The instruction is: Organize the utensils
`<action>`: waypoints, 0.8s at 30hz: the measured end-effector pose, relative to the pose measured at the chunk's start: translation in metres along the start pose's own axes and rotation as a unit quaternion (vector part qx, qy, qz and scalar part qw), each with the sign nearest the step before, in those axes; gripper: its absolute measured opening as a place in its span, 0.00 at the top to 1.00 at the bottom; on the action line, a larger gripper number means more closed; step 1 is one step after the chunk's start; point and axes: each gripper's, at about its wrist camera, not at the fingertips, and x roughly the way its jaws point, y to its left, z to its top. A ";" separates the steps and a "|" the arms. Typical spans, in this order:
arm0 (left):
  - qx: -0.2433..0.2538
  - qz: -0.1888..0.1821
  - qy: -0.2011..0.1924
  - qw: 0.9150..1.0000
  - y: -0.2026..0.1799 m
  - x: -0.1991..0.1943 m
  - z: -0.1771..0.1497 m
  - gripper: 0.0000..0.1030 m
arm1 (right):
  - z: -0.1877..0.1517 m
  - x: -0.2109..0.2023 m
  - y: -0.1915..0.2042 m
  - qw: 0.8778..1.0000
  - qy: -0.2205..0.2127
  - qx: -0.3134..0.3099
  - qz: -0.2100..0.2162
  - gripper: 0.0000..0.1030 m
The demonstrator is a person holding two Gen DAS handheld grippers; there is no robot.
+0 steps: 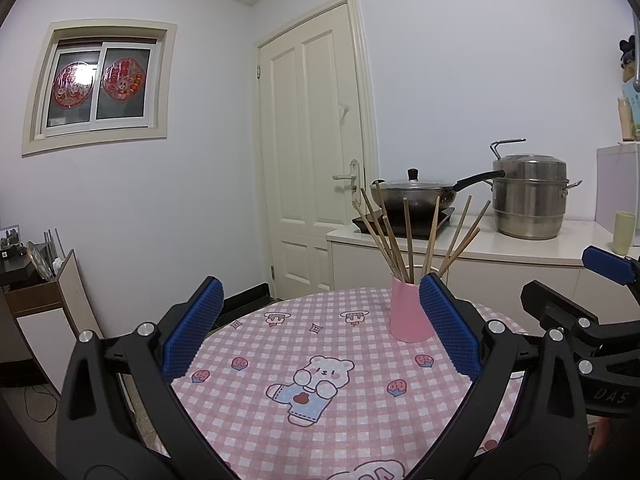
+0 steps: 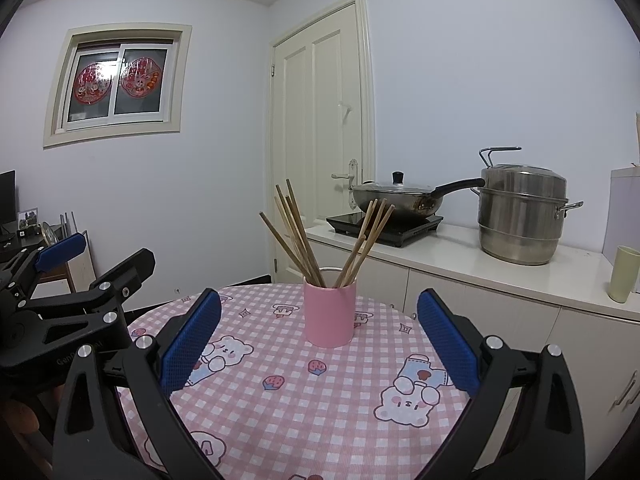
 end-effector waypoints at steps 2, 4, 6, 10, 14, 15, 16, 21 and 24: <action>0.001 0.000 0.001 1.000 0.000 0.001 0.000 0.06 | 0.000 0.000 0.000 1.000 -0.001 0.000 -0.001 0.08; 0.001 0.000 0.001 1.000 0.000 0.001 0.000 0.06 | -0.001 -0.001 0.000 1.000 -0.002 0.001 -0.001 0.08; 0.001 0.000 0.001 1.000 0.000 0.001 0.000 0.06 | -0.001 -0.001 0.000 1.000 -0.003 0.000 -0.001 0.08; 0.002 -0.001 0.001 1.000 -0.001 0.002 0.000 0.06 | -0.001 -0.001 0.001 1.000 -0.003 -0.002 -0.001 0.08; 0.001 0.000 0.003 1.000 -0.001 0.002 0.000 0.06 | -0.001 -0.001 0.000 1.000 -0.002 -0.001 0.000 0.08; 0.002 0.000 0.003 1.000 -0.001 0.002 -0.001 0.06 | -0.001 -0.001 0.000 1.000 -0.002 -0.002 -0.001 0.08; 0.002 0.000 0.004 1.000 -0.001 0.003 -0.001 0.06 | -0.001 -0.001 0.001 1.000 -0.002 -0.002 0.000 0.08; 0.001 -0.001 0.004 1.000 -0.001 0.003 -0.001 0.06 | 0.000 -0.001 0.001 1.000 -0.003 -0.002 -0.001 0.08; 0.002 0.000 0.005 1.000 -0.001 0.004 -0.001 0.06 | -0.001 0.000 0.001 1.000 -0.003 0.000 -0.001 0.08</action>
